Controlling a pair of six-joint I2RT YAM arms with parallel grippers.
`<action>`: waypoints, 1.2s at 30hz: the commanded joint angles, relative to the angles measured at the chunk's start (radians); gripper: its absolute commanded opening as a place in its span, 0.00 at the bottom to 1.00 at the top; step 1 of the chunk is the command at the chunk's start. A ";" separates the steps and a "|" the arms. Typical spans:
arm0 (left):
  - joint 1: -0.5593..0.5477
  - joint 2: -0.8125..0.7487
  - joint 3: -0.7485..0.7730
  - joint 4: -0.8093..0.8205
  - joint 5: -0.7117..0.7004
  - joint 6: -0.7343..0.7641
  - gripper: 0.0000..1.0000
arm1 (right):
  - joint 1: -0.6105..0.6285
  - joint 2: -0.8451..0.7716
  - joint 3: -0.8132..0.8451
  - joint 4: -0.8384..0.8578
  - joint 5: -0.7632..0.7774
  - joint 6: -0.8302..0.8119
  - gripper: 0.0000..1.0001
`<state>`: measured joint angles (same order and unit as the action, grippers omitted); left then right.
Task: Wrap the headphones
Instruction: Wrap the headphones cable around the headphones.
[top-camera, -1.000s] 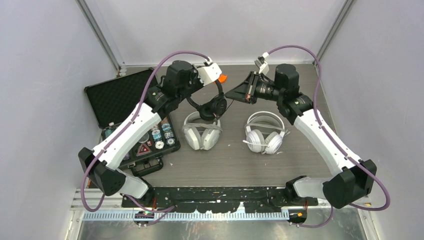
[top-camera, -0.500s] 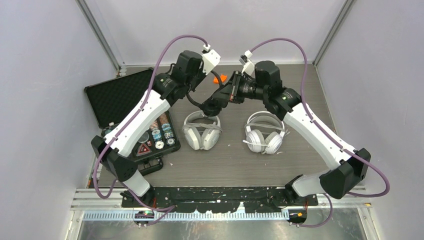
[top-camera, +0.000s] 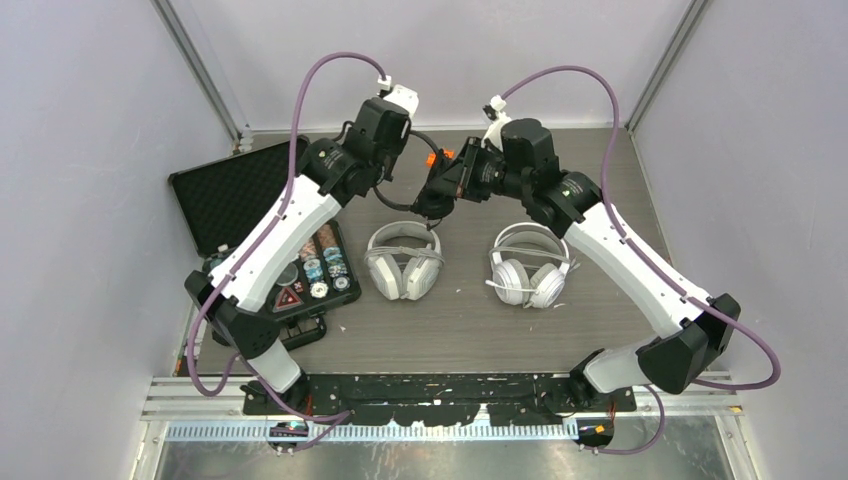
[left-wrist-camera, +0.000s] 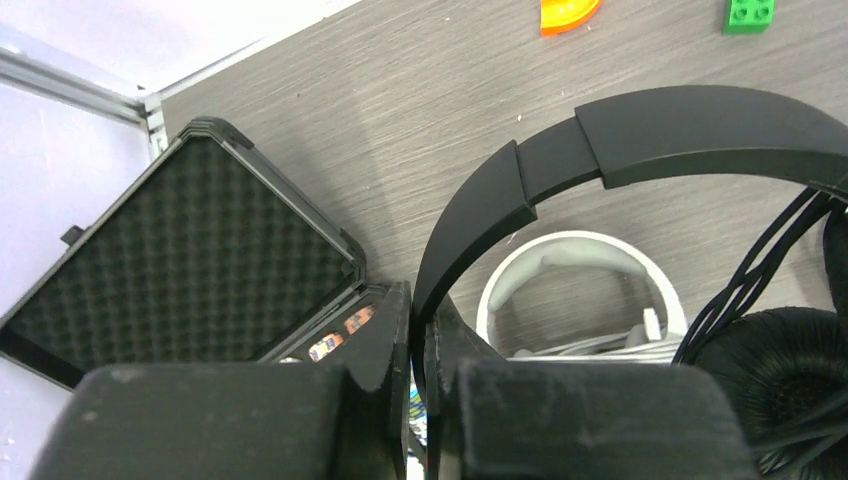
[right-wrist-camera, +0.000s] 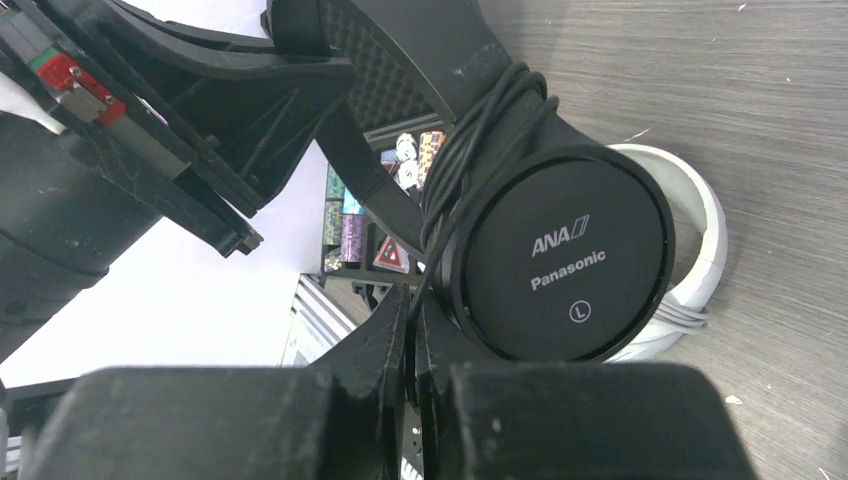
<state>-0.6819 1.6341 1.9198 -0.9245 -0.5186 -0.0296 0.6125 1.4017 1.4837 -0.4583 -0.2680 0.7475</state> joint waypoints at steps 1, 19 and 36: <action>-0.004 0.018 0.095 -0.029 -0.064 -0.167 0.00 | 0.014 0.008 0.046 0.004 0.058 -0.017 0.12; -0.005 0.031 0.102 -0.015 -0.092 -0.329 0.00 | 0.061 -0.011 0.016 0.008 0.152 -0.033 0.18; -0.004 -0.025 0.020 0.100 0.005 -0.454 0.00 | 0.065 -0.139 -0.110 0.024 0.265 -0.082 0.25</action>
<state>-0.6834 1.6779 1.9411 -0.9295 -0.5304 -0.4171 0.6724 1.3140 1.3975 -0.4713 -0.0601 0.7006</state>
